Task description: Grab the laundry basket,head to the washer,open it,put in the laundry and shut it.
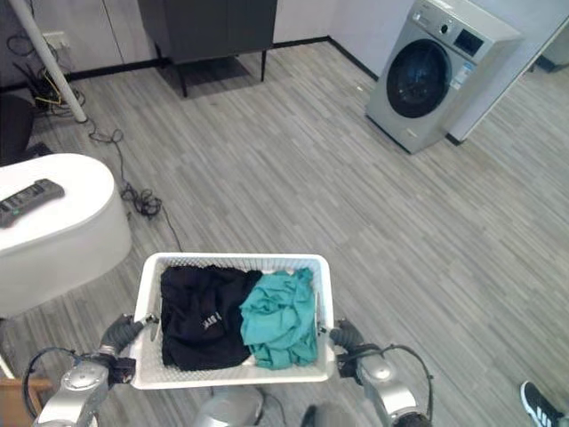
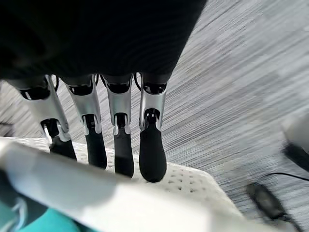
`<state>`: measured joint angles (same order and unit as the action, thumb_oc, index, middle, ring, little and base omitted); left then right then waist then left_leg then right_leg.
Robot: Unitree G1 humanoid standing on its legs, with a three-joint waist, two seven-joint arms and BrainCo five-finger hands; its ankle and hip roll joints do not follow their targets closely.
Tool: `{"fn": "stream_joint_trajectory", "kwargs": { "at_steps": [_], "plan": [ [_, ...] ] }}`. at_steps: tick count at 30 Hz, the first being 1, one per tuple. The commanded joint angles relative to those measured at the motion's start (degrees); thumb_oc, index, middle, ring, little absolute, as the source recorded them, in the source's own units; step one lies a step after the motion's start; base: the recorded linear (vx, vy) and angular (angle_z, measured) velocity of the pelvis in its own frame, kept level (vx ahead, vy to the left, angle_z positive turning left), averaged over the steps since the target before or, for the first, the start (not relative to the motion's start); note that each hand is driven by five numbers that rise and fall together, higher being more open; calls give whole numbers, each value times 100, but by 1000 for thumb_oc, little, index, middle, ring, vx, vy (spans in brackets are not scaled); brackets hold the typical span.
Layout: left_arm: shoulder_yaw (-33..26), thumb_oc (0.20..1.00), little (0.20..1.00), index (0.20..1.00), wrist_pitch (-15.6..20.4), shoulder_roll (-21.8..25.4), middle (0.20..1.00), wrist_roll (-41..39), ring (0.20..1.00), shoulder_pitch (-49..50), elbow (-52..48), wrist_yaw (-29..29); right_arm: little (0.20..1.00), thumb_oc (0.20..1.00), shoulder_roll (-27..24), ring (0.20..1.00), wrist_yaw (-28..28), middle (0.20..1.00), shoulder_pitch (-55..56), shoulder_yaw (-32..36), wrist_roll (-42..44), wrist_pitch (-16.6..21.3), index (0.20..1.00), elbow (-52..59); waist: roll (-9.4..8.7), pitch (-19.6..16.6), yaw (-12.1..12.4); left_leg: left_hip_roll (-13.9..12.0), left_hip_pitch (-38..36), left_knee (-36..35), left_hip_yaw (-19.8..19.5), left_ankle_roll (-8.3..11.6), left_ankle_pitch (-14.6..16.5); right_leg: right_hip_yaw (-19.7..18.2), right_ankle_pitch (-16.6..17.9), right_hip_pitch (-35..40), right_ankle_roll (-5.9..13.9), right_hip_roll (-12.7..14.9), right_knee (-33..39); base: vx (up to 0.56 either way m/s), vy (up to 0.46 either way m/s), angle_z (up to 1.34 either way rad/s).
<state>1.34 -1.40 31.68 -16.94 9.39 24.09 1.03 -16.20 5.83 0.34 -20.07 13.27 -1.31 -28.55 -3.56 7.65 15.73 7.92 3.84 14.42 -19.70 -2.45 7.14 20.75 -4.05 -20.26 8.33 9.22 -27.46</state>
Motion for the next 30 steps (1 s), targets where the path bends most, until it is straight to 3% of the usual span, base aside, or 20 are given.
{"fn": "stream_joint_trajectory", "kwargs": {
  "at_steps": [1,2,3,5,7,11,12,13,16,17,18,30],
  "plan": [
    [-496,200,200,200,399,647,200,-380,200,-156,-60,11,200,200,-14,200,540,200,-215,298,774,425,200,148,-245,-48,247,25,-100,-74,-792,-209,-436,-583,1176,714,169,7,2197,304,-193,13],
    [-499,200,200,200,422,692,200,-377,200,-194,-25,-34,200,200,-14,200,524,200,-237,266,792,437,200,175,-231,-12,273,-3,-143,140,-937,-161,-285,-772,1157,744,206,-23,2310,130,-56,43],
    [-497,200,200,200,444,669,200,-384,200,-207,5,-38,200,200,-31,200,532,200,-289,248,785,437,200,178,-297,-10,284,64,-129,197,-986,-135,-252,-712,1187,809,234,28,2387,170,-72,76],
    [-467,200,200,200,441,662,200,-393,200,-307,-13,-56,200,200,-6,200,478,200,-319,308,831,445,200,206,-454,-120,288,46,-91,323,-984,-133,-14,-711,1226,1114,227,-128,2415,150,-64,74],
    [-526,200,200,200,463,625,200,-404,200,-258,3,-58,200,200,-26,200,500,200,-379,317,800,453,200,246,-534,-235,266,-8,-103,203,-1127,-87,-87,-553,1367,1137,276,-158,2502,241,-116,60],
    [-592,200,200,200,482,655,200,-502,200,-193,77,-74,200,200,10,200,515,200,-407,262,912,409,200,332,-681,-431,207,-309,-150,-235,-1320,82,-278,-311,1305,1278,215,-438,2858,175,-146,20],
    [-593,200,200,200,486,684,200,-545,200,-184,73,-95,200,200,-10,200,508,200,-402,245,959,420,200,346,-717,-454,200,-520,-189,-419,-1390,164,-326,-318,1249,1268,177,-592,2880,91,-93,42],
    [-592,200,200,200,485,687,200,-546,200,-188,70,-96,200,200,-8,200,508,200,-404,250,959,420,200,346,-751,-459,168,-482,-164,-456,-1418,168,-394,-297,1267,1242,186,-544,2883,146,-140,32],
    [-599,200,200,200,487,692,200,-561,200,-192,-2,-145,200,200,-43,200,476,200,-343,243,962,413,200,391,-806,-472,176,-851,-233,-720,-1526,349,-519,-145,1071,1209,102,-717,2826,141,-126,-17],
    [-595,200,200,200,486,694,200,-560,200,-197,-5,-145,200,200,-42,200,477,200,-345,249,962,415,200,391,-830,-468,156,-814,-212,-735,-1548,351,-569,-130,1088,1192,109,-677,2828,179,-159,22],
    [-586,200,200,200,474,689,200,-552,200,-196,-33,-152,200,200,-46,200,470,200,-297,248,998,413,200,406,-840,-476,167,-959,-229,-795,-1548,416,-584,-63,992,1197,60,-780,2794,110,-110,3],
    [-405,200,200,200,497,680,200,-578,200,-307,-9,-223,200,200,-86,200,415,200,-289,126,1040,450,200,502,-911,-538,181,-1270,-154,-1191,-1695,605,-1025,216,815,1135,-9,-908,2675,79,-64,6]
  ]
}}
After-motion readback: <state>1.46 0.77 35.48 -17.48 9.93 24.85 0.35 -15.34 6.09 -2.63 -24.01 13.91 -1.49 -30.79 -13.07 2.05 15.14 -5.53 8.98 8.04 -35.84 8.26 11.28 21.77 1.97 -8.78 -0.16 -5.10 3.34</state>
